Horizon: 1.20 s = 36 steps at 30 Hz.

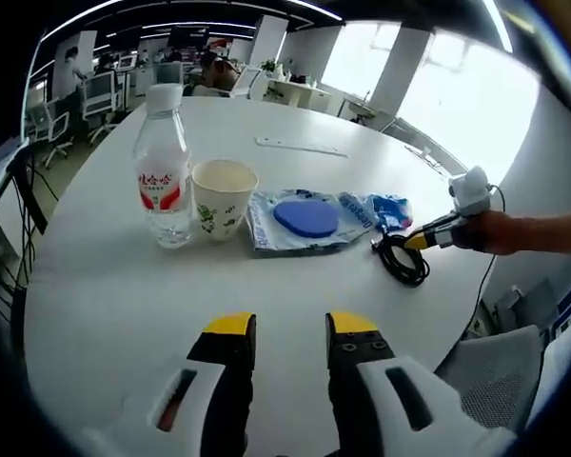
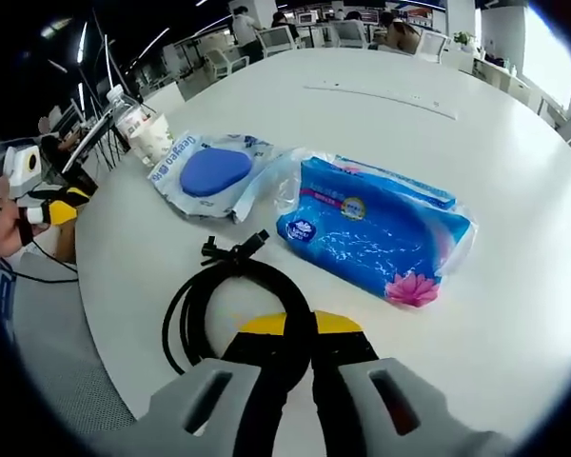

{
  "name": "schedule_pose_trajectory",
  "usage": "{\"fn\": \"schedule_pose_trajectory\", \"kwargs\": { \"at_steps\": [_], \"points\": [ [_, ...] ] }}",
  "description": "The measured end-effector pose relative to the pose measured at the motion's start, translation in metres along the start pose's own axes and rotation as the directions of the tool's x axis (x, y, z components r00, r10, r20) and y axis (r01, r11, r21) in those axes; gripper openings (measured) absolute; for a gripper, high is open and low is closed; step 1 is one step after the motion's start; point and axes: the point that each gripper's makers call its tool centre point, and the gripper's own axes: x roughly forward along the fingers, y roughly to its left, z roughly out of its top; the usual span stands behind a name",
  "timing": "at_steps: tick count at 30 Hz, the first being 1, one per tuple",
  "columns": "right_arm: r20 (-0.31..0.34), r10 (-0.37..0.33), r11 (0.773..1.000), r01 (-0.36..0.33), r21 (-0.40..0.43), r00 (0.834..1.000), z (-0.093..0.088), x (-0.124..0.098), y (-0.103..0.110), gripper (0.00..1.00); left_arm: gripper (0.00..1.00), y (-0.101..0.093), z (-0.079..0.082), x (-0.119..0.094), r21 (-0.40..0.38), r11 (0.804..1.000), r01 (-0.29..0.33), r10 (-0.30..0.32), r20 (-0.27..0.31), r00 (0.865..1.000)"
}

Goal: Arrange the tabletop items into an orderly group along one side of the table until the central work area is clear of visible clutter.

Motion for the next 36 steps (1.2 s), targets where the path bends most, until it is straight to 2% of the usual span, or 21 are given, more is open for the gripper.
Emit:
{"fn": "schedule_pose_trajectory", "kwargs": {
  "at_steps": [11,23,36],
  "points": [
    [0.005,0.016,1.000,-0.016,0.004,1.000,0.002,0.002,0.006,0.05,0.28,0.000,0.003,-0.001,0.000,1.000,0.002,-0.002,0.005,1.000],
    [0.000,0.032,0.999,-0.032,-0.042,0.999,0.003,0.000,0.009,0.08,0.28,0.000,0.004,0.001,0.002,1.000,0.004,-0.004,0.008,1.000],
    [0.036,0.038,0.999,-0.037,-0.007,0.999,0.011,-0.005,0.004,0.10,0.28,0.001,0.002,0.001,0.003,1.000,0.002,-0.002,0.004,1.000]
  ]
}}
